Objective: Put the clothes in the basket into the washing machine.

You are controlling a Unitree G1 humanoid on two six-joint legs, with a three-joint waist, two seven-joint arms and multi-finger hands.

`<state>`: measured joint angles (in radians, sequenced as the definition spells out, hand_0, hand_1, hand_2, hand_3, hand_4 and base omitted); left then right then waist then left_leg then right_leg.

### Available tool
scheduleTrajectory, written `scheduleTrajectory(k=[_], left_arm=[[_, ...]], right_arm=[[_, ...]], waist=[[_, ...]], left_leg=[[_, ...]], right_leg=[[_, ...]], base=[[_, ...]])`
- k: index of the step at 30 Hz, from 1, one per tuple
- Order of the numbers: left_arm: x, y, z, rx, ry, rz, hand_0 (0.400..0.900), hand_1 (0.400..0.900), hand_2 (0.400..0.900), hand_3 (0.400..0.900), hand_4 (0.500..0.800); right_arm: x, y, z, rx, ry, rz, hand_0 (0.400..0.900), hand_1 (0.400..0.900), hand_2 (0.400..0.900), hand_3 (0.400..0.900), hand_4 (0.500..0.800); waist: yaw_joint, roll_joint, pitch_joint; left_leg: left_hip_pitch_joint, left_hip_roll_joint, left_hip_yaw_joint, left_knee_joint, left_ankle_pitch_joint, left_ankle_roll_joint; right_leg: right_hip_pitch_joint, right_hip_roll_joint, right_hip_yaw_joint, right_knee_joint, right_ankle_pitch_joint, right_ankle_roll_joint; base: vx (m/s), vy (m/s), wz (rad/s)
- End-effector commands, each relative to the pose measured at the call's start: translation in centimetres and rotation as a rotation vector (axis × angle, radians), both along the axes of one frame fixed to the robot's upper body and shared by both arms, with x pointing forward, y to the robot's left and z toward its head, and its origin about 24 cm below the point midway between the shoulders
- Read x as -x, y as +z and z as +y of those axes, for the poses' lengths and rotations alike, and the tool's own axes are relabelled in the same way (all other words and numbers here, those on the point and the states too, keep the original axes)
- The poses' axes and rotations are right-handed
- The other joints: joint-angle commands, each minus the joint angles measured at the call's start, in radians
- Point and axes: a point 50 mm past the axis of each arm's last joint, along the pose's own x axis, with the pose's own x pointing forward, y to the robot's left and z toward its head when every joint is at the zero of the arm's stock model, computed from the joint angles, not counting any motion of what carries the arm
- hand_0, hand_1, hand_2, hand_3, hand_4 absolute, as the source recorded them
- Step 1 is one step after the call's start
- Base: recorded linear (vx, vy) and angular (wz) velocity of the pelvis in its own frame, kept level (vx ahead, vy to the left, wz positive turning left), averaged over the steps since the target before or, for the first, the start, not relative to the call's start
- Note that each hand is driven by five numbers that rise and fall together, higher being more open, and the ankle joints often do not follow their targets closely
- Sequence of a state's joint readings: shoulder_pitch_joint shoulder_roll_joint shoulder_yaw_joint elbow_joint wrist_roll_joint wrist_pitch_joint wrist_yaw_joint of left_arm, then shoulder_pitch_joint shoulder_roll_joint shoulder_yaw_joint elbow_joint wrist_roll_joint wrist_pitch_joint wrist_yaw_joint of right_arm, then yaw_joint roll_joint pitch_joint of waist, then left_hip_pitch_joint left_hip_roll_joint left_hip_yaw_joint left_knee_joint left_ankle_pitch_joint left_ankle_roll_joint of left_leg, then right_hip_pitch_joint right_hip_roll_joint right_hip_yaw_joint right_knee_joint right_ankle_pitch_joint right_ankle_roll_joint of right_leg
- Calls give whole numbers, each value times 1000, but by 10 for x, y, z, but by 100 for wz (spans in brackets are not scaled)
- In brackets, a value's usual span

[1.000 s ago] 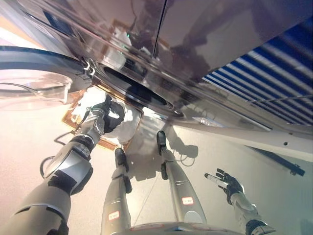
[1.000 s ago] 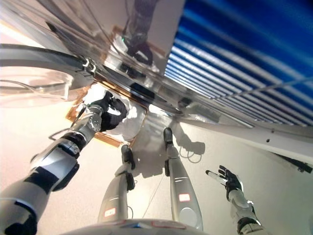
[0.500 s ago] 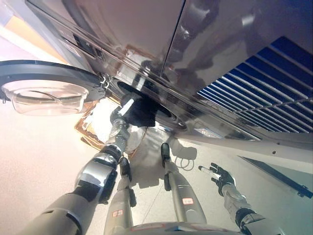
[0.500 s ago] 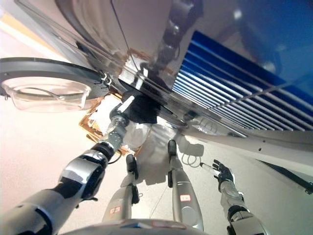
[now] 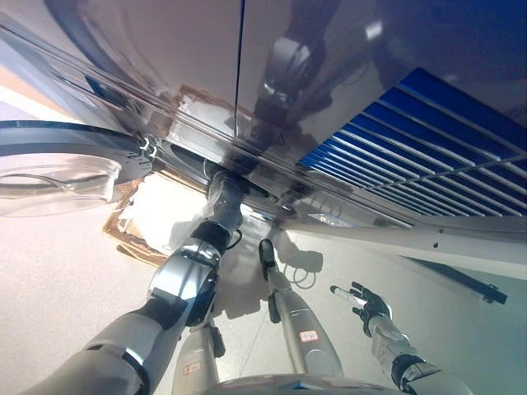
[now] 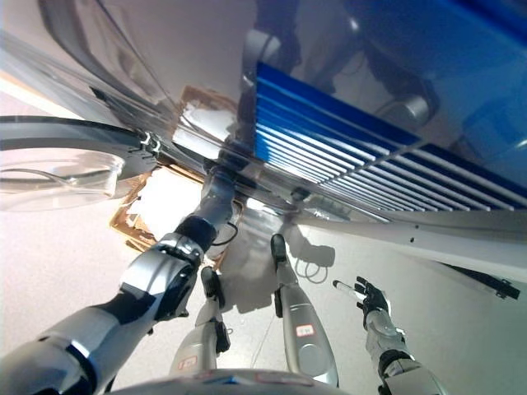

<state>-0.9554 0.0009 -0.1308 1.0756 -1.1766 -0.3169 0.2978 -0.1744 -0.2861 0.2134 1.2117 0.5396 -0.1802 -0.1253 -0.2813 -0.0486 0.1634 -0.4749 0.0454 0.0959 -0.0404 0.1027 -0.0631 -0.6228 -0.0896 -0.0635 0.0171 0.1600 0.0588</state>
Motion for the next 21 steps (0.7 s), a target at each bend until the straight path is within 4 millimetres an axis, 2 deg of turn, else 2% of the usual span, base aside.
scheduleTrajectory(k=[1, 7, 9, 12, 13, 14, 15, 16, 17, 18, 21], left_arm=[[-19, 88, -13, -8, -60, -323, 900, 900, 900, 900, 800], [-17, 67, -11, -29, -70, -264, 900, 900, 900, 900, 800], [-15, 50, -3, -87, -71, -217, 900, 900, 900, 900, 800], [-14, 39, 7, -135, -53, -184, 900, 900, 900, 900, 800], [-13, 32, 15, -238, -53, -156, 900, 900, 900, 900, 800], [-10, 19, 17, -289, -82, -119, 900, 900, 900, 900, 800], [1, -17, 38, -471, -108, 4, 900, 900, 900, 900, 800], [7, -34, 47, -494, -125, 57, 900, 900, 900, 900, 800], [7, -34, 47, -494, -125, 57, 900, 900, 900, 900, 800], [18, -57, 57, -547, -150, 140, 900, 900, 900, 900, 800], [50, -109, 72, -851, -330, 326, 900, 900, 900, 900, 800]], right_arm=[[35, -8, -19, 69, -31, 93, 900, 900, 900, 900, 800], [35, -9, -18, 65, -29, 98, 900, 900, 900, 900, 800], [36, -10, -19, 64, -32, 104, 900, 900, 900, 900, 800], [35, -9, -21, 63, -39, 104, 900, 900, 900, 900, 800], [36, -9, -20, 63, -36, 104, 900, 900, 900, 900, 800], [36, -11, -16, 56, -25, 108, 900, 900, 900, 900, 800], [36, -10, -17, 55, -20, 109, 900, 900, 900, 900, 800], [34, -10, -16, 50, -15, 108, 900, 900, 900, 900, 800], [35, -11, -16, 50, -15, 108, 900, 900, 900, 900, 800], [31, -8, -19, 54, -23, 103, 900, 900, 900, 900, 800], [19, -4, -21, 63, -6, 98, 900, 900, 900, 900, 800]], waist=[[-8, 0, -67], [3, 12, -82], [11, 17, -87], [15, 15, -89], [20, 14, -89], [24, 13, -88], [33, 11, -93], [38, 9, -95], [38, 9, -94], [44, 8, -98], [63, 12, -119]], left_leg=[[-37, -1, -34, 32, -23, -4], [-30, -5, -44, 26, -23, -4], [-22, -6, -49, 21, -23, -4], [-15, -6, -54, 21, -22, -4], [-10, -6, -55, 22, -22, -3], [-2, -7, -56, 23, -23, -3], [19, -5, -57, 26, -24, -3], [36, -5, -55, 24, -26, -3], [38, -5, -55, 23, -26, -3], [56, -3, -55, 21, -26, -4], [113, -5, -54, 6, -23, -5]], right_leg=[[25, 58, -20, -2, -20, 34], [32, 56, -21, -1, -27, 32], [40, 55, -25, -1, -29, 30], [50, 54, -31, -1, -30, 30], [56, 54, -33, -1, -28, 30], [66, 54, -32, -1, -28, 30], [94, 51, -35, -4, -27, 30], [111, 50, -36, -7, -27, 31], [113, 50, -36, -7, -27, 31], [130, 49, -39, -8, -28, 31], [190, 47, -43, -23, -26, 33]], base=[[45, 2, 1], [20, 4, 5], [1, -8, 8], [-11, -11, 4], [0, 0, 0], [-13, -12, 3], [12, -13, 6], [15, -12, 6], [28, -4, 5], [31, 3, 6], [30, 19, 7]])
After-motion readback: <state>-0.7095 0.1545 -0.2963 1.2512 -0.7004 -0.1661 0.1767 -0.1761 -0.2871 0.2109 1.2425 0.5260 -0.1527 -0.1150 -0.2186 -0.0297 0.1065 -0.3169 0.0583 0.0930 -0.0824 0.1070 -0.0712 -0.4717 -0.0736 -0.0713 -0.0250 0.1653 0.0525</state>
